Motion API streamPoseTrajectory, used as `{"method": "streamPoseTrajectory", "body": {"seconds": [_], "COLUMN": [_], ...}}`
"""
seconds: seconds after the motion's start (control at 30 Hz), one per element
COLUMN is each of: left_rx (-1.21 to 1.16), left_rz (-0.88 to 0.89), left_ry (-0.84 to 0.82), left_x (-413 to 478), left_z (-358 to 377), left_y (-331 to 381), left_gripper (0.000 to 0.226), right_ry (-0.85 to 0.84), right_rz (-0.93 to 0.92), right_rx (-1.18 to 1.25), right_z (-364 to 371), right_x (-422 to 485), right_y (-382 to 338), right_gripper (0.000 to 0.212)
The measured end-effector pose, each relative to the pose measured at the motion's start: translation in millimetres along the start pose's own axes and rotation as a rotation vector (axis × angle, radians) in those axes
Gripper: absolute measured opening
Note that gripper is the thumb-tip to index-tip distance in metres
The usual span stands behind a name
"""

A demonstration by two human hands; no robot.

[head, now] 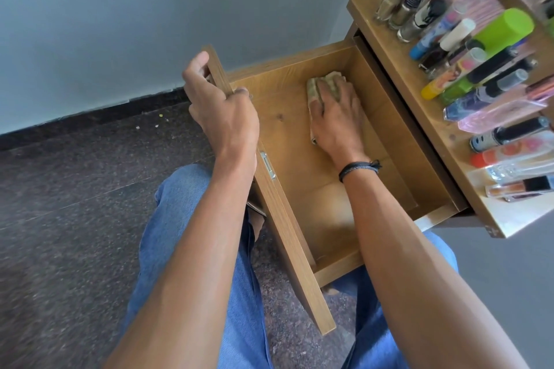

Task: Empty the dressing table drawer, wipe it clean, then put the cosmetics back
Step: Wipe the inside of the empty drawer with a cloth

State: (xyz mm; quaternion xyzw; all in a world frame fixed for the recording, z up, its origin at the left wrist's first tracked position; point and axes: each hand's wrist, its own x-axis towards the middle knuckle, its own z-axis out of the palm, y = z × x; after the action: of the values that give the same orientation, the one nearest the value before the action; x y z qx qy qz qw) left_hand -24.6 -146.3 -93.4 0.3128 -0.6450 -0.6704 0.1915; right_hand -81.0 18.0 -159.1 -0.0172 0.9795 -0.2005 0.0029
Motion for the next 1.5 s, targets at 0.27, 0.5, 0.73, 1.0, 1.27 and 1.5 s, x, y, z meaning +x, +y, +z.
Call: {"method": "streamPoseTrajectory", "body": {"seconds": [0.27,0.5,0.73,1.0,1.27,1.5], "left_rx": [-0.192,-0.217,-0.164,-0.144,-0.082,-0.05], "left_rz": [-0.226,-0.249,-0.204,-0.187,-0.058,-0.042], "left_ry": [-0.019,-0.02,-0.016,-0.013,0.012,0.003], "left_x": [-4,-5,-5,-3,-1,0], "left_z": [-5,-6,-6,-5,0,1], "left_y": [11,15,15,10,5,2], "left_gripper": [0.069,0.071,0.073,0.069,0.063,0.069], "right_ry": [-0.099,-0.127,-0.184,-0.273,-0.437,-0.34], "right_rz": [-0.227,-0.359,-0.372,-0.373,-0.362,-0.25], "right_rx": [0.045,-0.068,-0.081,-0.112,-0.253,-0.275], "right_z": [12,16,9,-4,-15,-28], "right_x": [-29,-36,-35,-69,-52,-1], "right_y": [-47,-58,-59,-42,-21,14], "right_gripper": [0.042,0.042,0.044,0.044,0.057,0.056]}}
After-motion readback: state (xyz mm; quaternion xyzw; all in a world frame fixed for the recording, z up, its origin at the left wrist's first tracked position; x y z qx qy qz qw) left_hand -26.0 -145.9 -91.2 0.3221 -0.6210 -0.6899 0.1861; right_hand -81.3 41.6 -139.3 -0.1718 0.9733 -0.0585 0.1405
